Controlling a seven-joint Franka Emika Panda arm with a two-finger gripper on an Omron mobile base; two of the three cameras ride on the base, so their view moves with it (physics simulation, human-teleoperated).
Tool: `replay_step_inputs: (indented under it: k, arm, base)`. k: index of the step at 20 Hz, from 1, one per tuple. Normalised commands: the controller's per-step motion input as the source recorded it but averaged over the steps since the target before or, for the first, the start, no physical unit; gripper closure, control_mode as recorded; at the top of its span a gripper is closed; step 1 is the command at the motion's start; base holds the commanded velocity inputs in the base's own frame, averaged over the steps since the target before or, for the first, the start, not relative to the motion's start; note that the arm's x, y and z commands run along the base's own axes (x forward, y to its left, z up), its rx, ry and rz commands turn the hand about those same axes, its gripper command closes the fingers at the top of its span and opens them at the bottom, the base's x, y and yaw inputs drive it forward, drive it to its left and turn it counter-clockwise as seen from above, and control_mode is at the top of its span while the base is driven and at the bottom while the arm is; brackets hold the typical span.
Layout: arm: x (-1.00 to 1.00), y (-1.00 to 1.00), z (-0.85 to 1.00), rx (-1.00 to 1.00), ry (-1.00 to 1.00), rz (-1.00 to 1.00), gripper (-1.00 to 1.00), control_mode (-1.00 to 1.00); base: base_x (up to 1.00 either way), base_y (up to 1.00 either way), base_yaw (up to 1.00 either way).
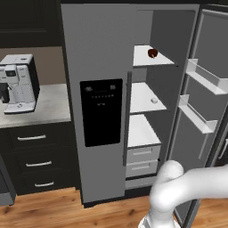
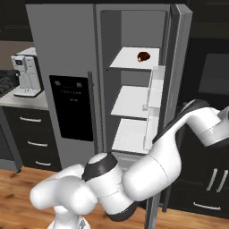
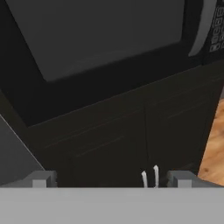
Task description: Pick up the frozen steak from the freezer, place it on any shelf in the fridge, and close the fridge and freezer doors when done.
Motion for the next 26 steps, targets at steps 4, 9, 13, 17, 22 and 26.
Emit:
replay_step_inputs:
  k: [4,9,13,17,22,26]
  arm:
    - [0.16,0.34,0.00,0.13,-0.12,-0.01,-1.00,-1.00]
    - [0.07,0.66,0.00,0.17,-0.09,-0.02,-1.00,-1.00]
    - [0.00,0.99,-0.02,0.15,-0.09,-0.04,-1.00,-1.00]
    - [0.00,1.00,-0.05,0.18,-0.07,-0.04,-1.00,-1.00]
    - [0.07,0.99,-0.02,0.18,-0.06,-0.02,-1.00,-1.00]
    - [0.31,0.83,0.00,0.16,-0.03,-0.01,-1.00,-1.00]
  base:
    - [0.00,0.00,0.00]
    - [0.00,0.00,0.00]
    - [0.00,0.00,0.00]
    - [0.00,0.00,0.00]
    - [0.00,0.00,0.00]
    - [0.00,0.00,0.00]
